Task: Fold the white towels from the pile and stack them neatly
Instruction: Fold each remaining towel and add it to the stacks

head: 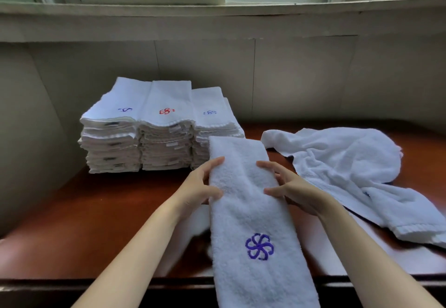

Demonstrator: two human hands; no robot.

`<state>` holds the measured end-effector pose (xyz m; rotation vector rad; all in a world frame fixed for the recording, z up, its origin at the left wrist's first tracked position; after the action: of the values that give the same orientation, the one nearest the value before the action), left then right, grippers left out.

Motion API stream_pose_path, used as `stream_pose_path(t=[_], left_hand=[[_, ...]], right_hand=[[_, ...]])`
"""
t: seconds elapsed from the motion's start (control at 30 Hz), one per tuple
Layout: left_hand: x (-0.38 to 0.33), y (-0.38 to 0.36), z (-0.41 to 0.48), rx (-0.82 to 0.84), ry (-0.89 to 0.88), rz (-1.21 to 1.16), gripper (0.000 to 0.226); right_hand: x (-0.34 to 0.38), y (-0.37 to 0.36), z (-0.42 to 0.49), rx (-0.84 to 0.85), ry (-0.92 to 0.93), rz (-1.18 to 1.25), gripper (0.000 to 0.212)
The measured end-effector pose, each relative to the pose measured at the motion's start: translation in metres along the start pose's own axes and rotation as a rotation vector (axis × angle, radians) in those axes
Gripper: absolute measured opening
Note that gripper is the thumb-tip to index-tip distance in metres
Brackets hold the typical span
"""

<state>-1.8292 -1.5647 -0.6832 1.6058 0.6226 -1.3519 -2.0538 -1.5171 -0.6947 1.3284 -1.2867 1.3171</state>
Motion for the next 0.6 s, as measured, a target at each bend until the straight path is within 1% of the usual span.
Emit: stream_pose_path(t=[0.1,0.2,0.3,0.37,0.43,0.5,0.53,0.57,0.6], left_hand=[[-0.023,0.007,-0.003,-0.007,-0.048,-0.052,0.08],[-0.055,0.021,0.004,-0.022,-0.07,-0.072,0.076],[-0.099,0.049,0.021,-0.025,-0.114,-0.039,0.072],[-0.132,0.077,0.043,-0.046,-0.139,0.009,0.074],[-0.165,0.109,0.081,-0.095,-0.162,0.069,0.074],[-0.183,0.138,0.127,-0.188,-0.165,0.088,0.071],[-0.183,0.151,0.155,-0.255,-0.146,0.083,0.07],[-0.174,0.161,0.179,-0.325,-0.092,0.094,0.07],[-0.158,0.167,0.202,-0.353,-0.008,0.075,0.071]], right_hand=[[0.024,-0.005,-0.006,-0.039,0.096,0.084,0.062],[0.063,-0.01,-0.006,-0.051,0.183,0.137,0.061],[0.116,-0.015,0.011,0.007,0.262,0.175,0.059],[0.16,-0.015,0.034,0.026,0.301,0.166,0.061],[0.206,-0.013,0.074,0.004,0.349,0.147,0.06],[0.238,-0.013,0.13,-0.064,0.397,0.137,0.057],[0.247,-0.012,0.163,-0.101,0.406,0.108,0.055],[0.247,-0.01,0.194,-0.144,0.388,0.052,0.052],[0.238,-0.007,0.226,-0.17,0.333,-0.027,0.047]])
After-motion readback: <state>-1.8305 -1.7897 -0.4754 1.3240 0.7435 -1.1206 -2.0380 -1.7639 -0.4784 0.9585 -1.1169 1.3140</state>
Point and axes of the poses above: each hand's wrist, its own z-axis towards the middle knuckle, its own y-axis out of the back of the hand, x = y × z, the point moved 3 cm from there along z, towards the middle knuckle, and after that the axes turned 15 degrees about z, right-handed, at the moved point
